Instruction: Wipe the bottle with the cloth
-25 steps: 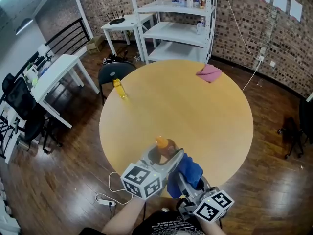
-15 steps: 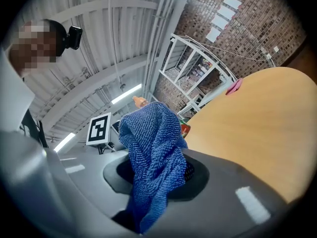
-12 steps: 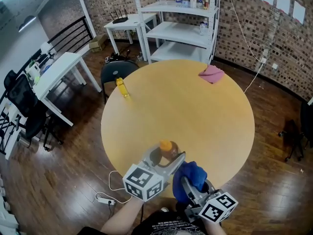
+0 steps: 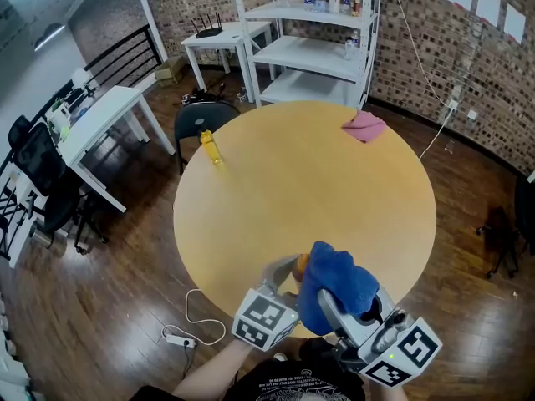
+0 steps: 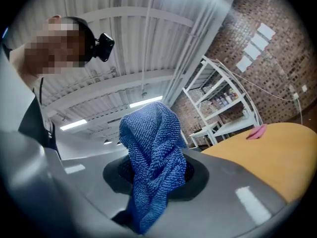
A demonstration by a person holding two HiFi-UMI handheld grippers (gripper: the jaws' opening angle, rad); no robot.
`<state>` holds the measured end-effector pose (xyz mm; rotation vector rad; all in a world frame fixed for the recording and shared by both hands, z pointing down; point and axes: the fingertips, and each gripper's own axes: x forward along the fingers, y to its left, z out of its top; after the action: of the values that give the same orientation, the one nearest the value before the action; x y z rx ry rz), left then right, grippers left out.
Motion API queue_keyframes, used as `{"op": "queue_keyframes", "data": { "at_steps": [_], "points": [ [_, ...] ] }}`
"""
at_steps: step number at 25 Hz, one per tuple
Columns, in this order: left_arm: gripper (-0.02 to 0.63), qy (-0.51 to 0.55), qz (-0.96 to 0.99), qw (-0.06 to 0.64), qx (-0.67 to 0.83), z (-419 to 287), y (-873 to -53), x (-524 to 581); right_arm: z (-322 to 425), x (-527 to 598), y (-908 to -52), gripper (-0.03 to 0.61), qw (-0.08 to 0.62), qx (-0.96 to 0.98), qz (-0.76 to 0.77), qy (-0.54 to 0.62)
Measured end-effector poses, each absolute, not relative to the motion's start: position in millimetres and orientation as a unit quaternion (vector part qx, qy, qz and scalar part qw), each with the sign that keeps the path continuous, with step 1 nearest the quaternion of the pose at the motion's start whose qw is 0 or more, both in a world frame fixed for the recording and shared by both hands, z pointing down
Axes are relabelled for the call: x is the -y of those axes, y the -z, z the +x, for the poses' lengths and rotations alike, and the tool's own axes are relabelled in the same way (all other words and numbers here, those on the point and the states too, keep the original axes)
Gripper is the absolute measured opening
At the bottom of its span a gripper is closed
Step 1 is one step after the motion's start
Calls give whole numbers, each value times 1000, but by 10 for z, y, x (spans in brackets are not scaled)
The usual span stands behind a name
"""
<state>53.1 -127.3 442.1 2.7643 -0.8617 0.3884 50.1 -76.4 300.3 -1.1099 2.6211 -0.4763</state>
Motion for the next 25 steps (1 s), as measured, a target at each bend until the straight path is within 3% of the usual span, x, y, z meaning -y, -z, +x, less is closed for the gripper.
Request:
{"op": "queue_keyframes", "data": {
  "at_steps": [11,18,25],
  "points": [
    [276,-168,945,86,268,573,-4485,1176,208,530,-2760,109,134,-953,-248,111],
    [276,-182,947,42,260,683,-4443,1084,94,722,-3160,107,27,-949,-293,112],
    [276,-166,943,71,279,548,-4476,1183,7,740,-3388,106,-37,-945,-318,65]
  ]
}}
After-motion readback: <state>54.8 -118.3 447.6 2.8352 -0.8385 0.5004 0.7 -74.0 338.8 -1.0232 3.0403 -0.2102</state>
